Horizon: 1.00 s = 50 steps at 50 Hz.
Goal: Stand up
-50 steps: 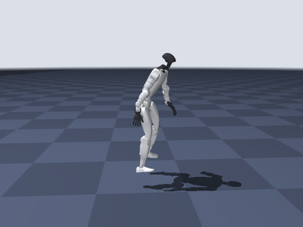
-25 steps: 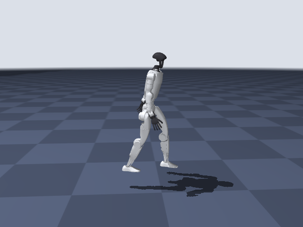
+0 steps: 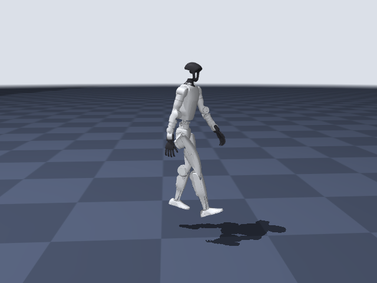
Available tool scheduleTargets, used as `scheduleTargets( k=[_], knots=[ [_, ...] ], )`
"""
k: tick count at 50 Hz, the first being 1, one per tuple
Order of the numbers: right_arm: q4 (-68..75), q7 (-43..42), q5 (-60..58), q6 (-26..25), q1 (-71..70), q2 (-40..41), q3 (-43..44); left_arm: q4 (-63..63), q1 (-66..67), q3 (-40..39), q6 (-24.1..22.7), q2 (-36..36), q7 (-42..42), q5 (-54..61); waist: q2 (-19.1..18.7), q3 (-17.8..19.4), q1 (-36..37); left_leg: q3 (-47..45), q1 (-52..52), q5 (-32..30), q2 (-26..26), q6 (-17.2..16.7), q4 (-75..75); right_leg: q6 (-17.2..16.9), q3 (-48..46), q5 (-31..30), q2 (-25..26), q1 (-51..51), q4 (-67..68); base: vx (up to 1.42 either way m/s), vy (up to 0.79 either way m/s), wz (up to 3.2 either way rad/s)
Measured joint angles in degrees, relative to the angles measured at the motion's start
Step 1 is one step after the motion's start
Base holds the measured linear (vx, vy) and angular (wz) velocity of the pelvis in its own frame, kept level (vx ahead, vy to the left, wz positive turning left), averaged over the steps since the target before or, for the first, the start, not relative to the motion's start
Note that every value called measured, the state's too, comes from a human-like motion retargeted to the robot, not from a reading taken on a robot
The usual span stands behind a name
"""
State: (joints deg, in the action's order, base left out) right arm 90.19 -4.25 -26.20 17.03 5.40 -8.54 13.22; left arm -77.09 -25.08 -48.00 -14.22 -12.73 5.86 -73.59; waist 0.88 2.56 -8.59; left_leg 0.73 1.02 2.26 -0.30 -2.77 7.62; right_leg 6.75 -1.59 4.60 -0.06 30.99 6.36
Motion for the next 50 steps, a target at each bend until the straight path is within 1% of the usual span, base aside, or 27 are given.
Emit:
scheduleTargets(
  k=[2,5,6,7,8,10,12,13,15,18,20,22,25,30,32,34,35,37,39,40,41,43,45,46,47,48,50],
  knots=[
    [1.55,-0.02,-0.50,-0.88,1.39,-0.24,0.76,1.31,-0.23,0.93,-0.80,0.59,-0.55,-0.56,-0.61,-0.74,0.62,-0.81,-2.71,1.69,0.32,-0.20,0.13,2.89,0.81,1.75,1.70,-1.07,-6.33,0.88,-0.04,-0.25],
    [3.58,0.55,-0.14,-1.96,2.77,-0.79,2.26,1.48,0.83,2.55,-1.74,1.42,-1.43,-1.20,-1.41,-2.48,1.69,-0.57,-4.71,2.27,0.24,-2.12,3.06,2.80,1.17,1.63,1.85,-2.31,-3.27,0.91,-0.04,-0.11],
    [4.01,1.01,0.07,-2.39,3.06,-0.87,2.94,1.15,1.73,2.93,-1.66,1.88,-1.64,-1.77,-1.67,-2.74,1.37,0.36,-5.28,0.85,-0.14,-2.74,4.78,2.32,-1.48,0.54,1.02,-2.40,-1.78,0.93,-0.06,0.26],
    [4.42,1.51,0.27,-2.85,3.25,-0.94,3.64,0.67,2.75,3.22,-1.50,2.33,-1.94,-2.34,-1.79,-3.11,1.31,1.00,-5.74,-1.22,-0.75,-3.38,6.57,2.30,-1.24,-0.32,1.02,-2.63,-0.67,0.94,-0.08,0.31],
    [4.75,2.10,0.44,-3.35,3.24,-0.99,4.39,-0.09,4.01,3.35,-1.18,2.75,-2.42,-2.93,-1.63,-3.67,1.76,1.07,-5.97,-4.62,-1.78,-4.03,8.48,3.19,4.79,-0.69,2.65,-3.12,-0.29,0.84,-0.06,0.03],
    [5.15,3.18,1.03,-4.08,2.76,-1.07,5.68,-2.21,7.06,3.39,0.04,3.62,-3.72,-4.13,-1.61,-4.75,3.17,1.04,-5.00,-14.01,-3.33,-6.33,14.58,4.28,4.22,0.85,2.08,-4.68,1.90,0.70,-0.02,-0.13],
    [5.00,3.77,1.98,-4.62,1.31,-1.17,5.92,-5.33,10.50,2.06,2.24,4.30,-5.28,-5.53,-0.82,-4.46,3.10,0.03,-1.31,-22.15,-5.43,-8.75,25.76,3.94,6.28,2.78,0.75,-7.27,2.72,0.83,-0.05,0.04],
    [4.75,3.84,2.35,-4.81,0.36,-1.13,5.77,-7.28,12.22,1.08,3.40,4.33,-5.91,-6.14,0.28,-4.35,3.35,-1.68,1.29,-24.33,-6.29,-8.90,32.10,3.64,6.61,3.69,-0.70,-9.14,2.49,0.85,-0.05,-0.14],
    [3.92,3.65,2.79,-4.83,-1.71,-0.81,5.24,-11.23,15.75,-0.74,5.44,3.79,-6.27,-7.14,2.10,-4.72,4.15,-6.19,6.86,-26.61,-6.20,-6.48,43.68,3.85,5.73,5.70,-2.73,-12.46,1.67,0.78,-0.04,-0.25],
    [2.10,3.27,2.57,-4.27,-5.37,-0.18,4.29,-15.83,21.11,-3.69,8.20,2.61,-6.39,-8.71,3.00,-5.54,5.03,-8.86,14.56,-17.95,-3.67,-2.59,53.36,3.81,6.53,7.98,-3.44,-15.75,0.75,0.73,-0.04,-0.15],
    [0.63,3.13,1.84,-3.83,-8.08,0.23,3.70,-18.27,24.63,-6.19,9.19,1.97,-7.25,-9.39,3.55,-5.74,6.11,-9.73,19.71,-15.64,-2.71,-1.52,55.42,4.16,7.16,9.37,-3.30,-17.79,0.39,0.69,-0.02,-0.34],
    [-1.30,2.85,1.17,-2.99,-10.42,0.55,2.80,-19.90,28.00,-8.36,9.57,1.62,-7.86,-8.96,4.10,-5.27,7.57,-7.19,24.53,-13.08,-4.79,-2.45,53.33,4.12,8.62,10.96,-3.15,-19.83,0.67,0.80,0.01,-0.49],
    [-3.96,2.01,0.95,-1.37,-13.64,0.97,1.15,-20.31,32.74,-10.81,9.91,1.80,-7.69,-7.22,3.75,-4.74,9.58,-5.08,28.48,-11.41,-3.30,-3.15,42.95,4.42,10.26,13.57,-1.60,-23.12,0.89,0.57,0.02,-0.44],
    [-6.70,1.19,0.50,0.53,-16.89,1.37,-0.04,-20.31,38.19,-14.95,10.92,2.28,-7.33,-4.91,0.18,-3.84,13.29,-1.27,27.49,-15.91,2.63,-6.82,9.78,4.77,12.49,17.66,3.78,-29.74,0.95,0.71,0.07,-0.45],
    [-7.20,1.01,0.41,0.92,-17.25,1.55,0.09,-20.31,39.18,-16.18,11.01,2.53,-7.40,-3.64,-1.02,-3.34,14.57,-1.64,27.20,-17.30,4.25,-6.43,-0.13,4.42,13.26,18.89,5.29,-32.59,1.05,0.80,0.14,-0.37],
    [-7.08,0.96,0.59,1.24,-17.32,1.74,-0.18,-20.31,39.62,-16.96,10.82,2.86,-7.42,-1.86,-0.75,-3.52,14.51,-2.94,27.24,-17.88,4.18,-6.16,-4.53,3.25,13.30,18.83,5.01,-34.44,1.32,0.74,0.14,-0.03],
    [-6.83,1.04,0.67,1.35,-17.27,1.87,-0.41,-20.31,39.67,-17.21,10.72,2.99,-7.34,-0.88,-0.36,-3.82,14.22,-3.73,27.06,-17.89,3.89,-5.91,-4.90,2.37,13.21,18.46,4.59,-34.99,1.68,0.83,0.18,-0.08],
    [-5.84,1.37,0.38,1.22,-16.48,2.30,-0.98,-20.31,39.23,-17.50,11.02,3.18,-7.16,0.52,0.86,-4.38,14.39,-5.05,26.39,-17.72,2.57,-2.53,-1.52,0.04,14.45,15.48,3.87,-35.74,3.38,0.86,0.19,-0.38],
    [-4.26,1.78,-0.34,0.65,-15.10,2.66,-1.32,-20.31,38.14,-17.42,11.62,3.13,-7.02,0.98,2.00,-4.97,14.44,-5.76,25.86,-19.82,1.36,-1.27,0.33,-2.56,15.01,9.64,3.50,-36.40,5.75,0.78,0.16,-0.33],
    [-3.34,2.00,-0.80,0.20,-14.28,2.75,-1.33,-20.31,37.34,-17.14,11.92,3.05,-6.98,1.05,2.81,-5.57,14.00,-4.21,25.54,-19.41,0.31,0.14,1.20,-3.89,14.55,5.71,3.09,-36.41,6.96,0.79,0.15,-0.16],
    [-2.20,2.03,-1.35,-0.44,-13.49,2.84,-1.54,-20.31,36.25,-16.79,12.16,2.90,-7.08,1.18,3.29,-5.85,13.71,-4.86,25.16,-18.39,0.54,0.79,2.20,-5.75,13.55,-0.26,2.61,-36.15,9.28,0.77,0.14,-0.30],
    [0.16,1.79,-2.20,-1.75,-12.11,2.75,-2.21,-20.31,33.59,-15.61,12.37,2.63,-7.39,1.54,3.80,-5.44,14.01,-6.38,23.34,-16.08,0.92,1.80,3.67,-11.05,13.64,-12.78,2.96,-34.78,15.80,0.69,0.13,-0.75],
    [2.24,1.35,-2.71,-3.01,-10.98,2.29,-3.03,-20.31,30.26,-13.93,12.18,2.21,-7.81,1.71,2.01,-4.65,14.24,-9.35,19.52,-13.91,3.43,2.44,3.51,-16.53,13.80,-18.89,5.61,-31.16,25.58,0.61,0.15,-0.84],
    [2.93,1.21,-2.99,-3.52,-10.38,1.88,-3.17,-20.06,28.50,-12.81,12.11,1.99,-7.78,1.63,1.02,-4.93,14.15,-10.21,18.01,-12.82,4.23,2.58,3.33,-18.72,12.01,-20.21,5.57,-28.72,29.91,0.60,0.19,-0.69],
    [3.38,1.11,-3.34,-3.98,-9.63,1.51,-3.15,-19.57,26.79,-11.68,12.09,1.81,-7.61,1.49,0.11,-5.34,14.05,-10.99,16.59,-11.83,5.05,2.60,3.08,-19.77,10.62,-20.11,5.76,-26.24,33.92,0.68,0.24,-0.61],
    [3.36,1.10,-3.84,-4.34,-8.58,1.22,-2.82,-18.59,25.19,-10.53,12.18,1.73,-7.15,1.22,-0.68,-6.04,13.93,-11.62,15.35,-11.04,5.88,2.36,2.70,-18.54,10.04,-17.20,6.41,-23.67,37.28,0.73,0.28,-0.51],
    [2.41,1.10,-4.49,-4.73,-5.97,0.82,-1.34,-16.36,21.72,-8.30,12.40,1.50,-5.84,0.07,-2.16,-7.40,13.43,-12.21,13.01,-9.75,6.57,2.31,1.66,-13.87,7.03,-11.07,6.69,-18.39,41.57,0.68,0.27,-0.19]
  ],
)
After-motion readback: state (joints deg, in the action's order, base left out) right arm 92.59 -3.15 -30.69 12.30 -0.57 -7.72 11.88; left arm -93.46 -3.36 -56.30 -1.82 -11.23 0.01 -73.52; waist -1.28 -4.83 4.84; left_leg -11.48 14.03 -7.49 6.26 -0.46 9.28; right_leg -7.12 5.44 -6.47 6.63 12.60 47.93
